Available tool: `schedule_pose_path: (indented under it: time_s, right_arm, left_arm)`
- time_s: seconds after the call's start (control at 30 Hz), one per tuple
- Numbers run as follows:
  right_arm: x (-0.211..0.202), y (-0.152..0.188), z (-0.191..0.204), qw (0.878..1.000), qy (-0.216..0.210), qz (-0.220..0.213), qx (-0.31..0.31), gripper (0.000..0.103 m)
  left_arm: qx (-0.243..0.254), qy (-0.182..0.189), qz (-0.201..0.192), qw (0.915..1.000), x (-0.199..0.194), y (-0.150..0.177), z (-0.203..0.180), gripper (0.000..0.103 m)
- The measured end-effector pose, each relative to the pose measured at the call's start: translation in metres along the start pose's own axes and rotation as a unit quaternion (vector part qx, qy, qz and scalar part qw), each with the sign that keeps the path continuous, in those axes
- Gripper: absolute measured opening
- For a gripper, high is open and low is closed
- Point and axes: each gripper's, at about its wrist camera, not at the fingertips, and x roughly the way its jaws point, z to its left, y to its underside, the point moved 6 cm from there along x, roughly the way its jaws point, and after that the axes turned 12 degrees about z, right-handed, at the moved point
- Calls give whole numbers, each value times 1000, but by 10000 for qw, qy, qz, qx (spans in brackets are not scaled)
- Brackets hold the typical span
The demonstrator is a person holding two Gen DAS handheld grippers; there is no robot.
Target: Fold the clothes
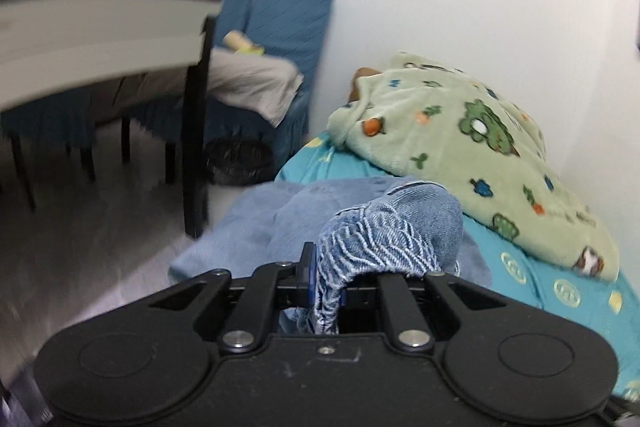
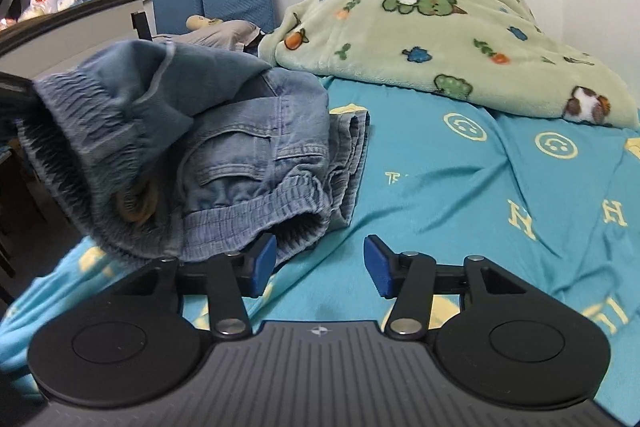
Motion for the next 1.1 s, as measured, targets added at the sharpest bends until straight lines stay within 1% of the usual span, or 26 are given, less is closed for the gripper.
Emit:
schedule_pose_path:
  time_s: [0.07, 0.1, 0.13, 0.2, 0.23, 0.27, 0.33, 0.4, 0.43, 0.47, 0.53, 0.6, 0.63, 0.67, 0.7, 0.73, 0.8, 0.87, 1.03, 1.1]
  right_arm:
    - [16, -1, -2, 9999, 80, 99, -71, 47]
    - [24, -2, -3, 9998, 67, 149, -80, 45]
    - [31, -3, -4, 9998, -7, 151, -86, 40]
    - [43, -4, -5, 9998, -59, 155, -136, 37]
    - [47, -6, -4, 9997, -41, 126, -198, 32]
    - [49, -8, -2, 9996, -51, 16, -262, 30]
    - [51, -13, 0, 9994, -57, -206, -288, 30]
    - [54, -17, 0, 9993, -216, -274, -132, 26]
    - [56, -18, 0, 9992, -301, -271, -70, 15]
    - [56, -19, 2, 9990, -332, -296, -51, 10]
    - [52, -22, 5, 9983, -366, -458, -9, 8]
    - [45, -26, 6, 9976, -468, -504, 126, 7]
    - [39, -30, 7, 9969, -503, -577, 200, 7]
    - [34, -33, 6, 9960, -541, -663, 271, 7]
    - [28, -36, 6, 9950, -561, -757, 334, 7]
    - [21, -40, 7, 9940, -566, -850, 389, 7]
    - [10, -47, 7, 9919, -590, -1014, 490, 7]
    - [-2, -51, 6, 9895, -630, -1138, 625, 7]
    - [-22, -60, 2, 9853, -618, -1357, 835, 6]
    - [-29, -62, 1, 9846, -591, -1415, 839, 6]
  left_arm:
    - [-207, 24, 24, 9998, 2, -2, 8, 10]
    - [-233, 15, 26, 9997, 3, -2, 9, 10]
    - [-247, 3, 27, 9997, 4, -1, 11, 10]
    - [-203, -3, 26, 9998, 6, -1, 11, 10]
    - [-177, -5, 25, 9998, 7, -1, 11, 10]
    - [-136, -15, 13, 9999, 8, -1, 10, 10]
    - [-67, -24, -8, 10000, 10, -1, 8, 10]
    - [-23, -35, -33, 10000, 13, 0, 8, 10]
    - [-2, -50, -24, 10000, 15, 1, 8, 10]
    - [19, -67, -10, 10000, 18, 1, 7, 10]
    - [43, -21, 79, 10000, 20, 4, 7, 11]
    - [102, 76, 152, 9998, 19, 5, 4, 11]
    - [152, 112, 161, 9997, 17, 6, 2, 16]
    - [195, 102, 167, 9996, 16, 7, 1, 24]
    - [221, 82, 175, 9996, 15, 8, 0, 26]
    - [224, 92, 191, 9995, 15, 9, 0, 29]
    - [233, 153, 239, 9993, 14, 11, -2, 30]
    - [306, 159, 278, 9990, 12, 14, -5, 34]
    - [675, 228, 244, 9972, 3, 23, -19, 35]
    - [896, 189, 191, 9956, 0, 28, -27, 35]
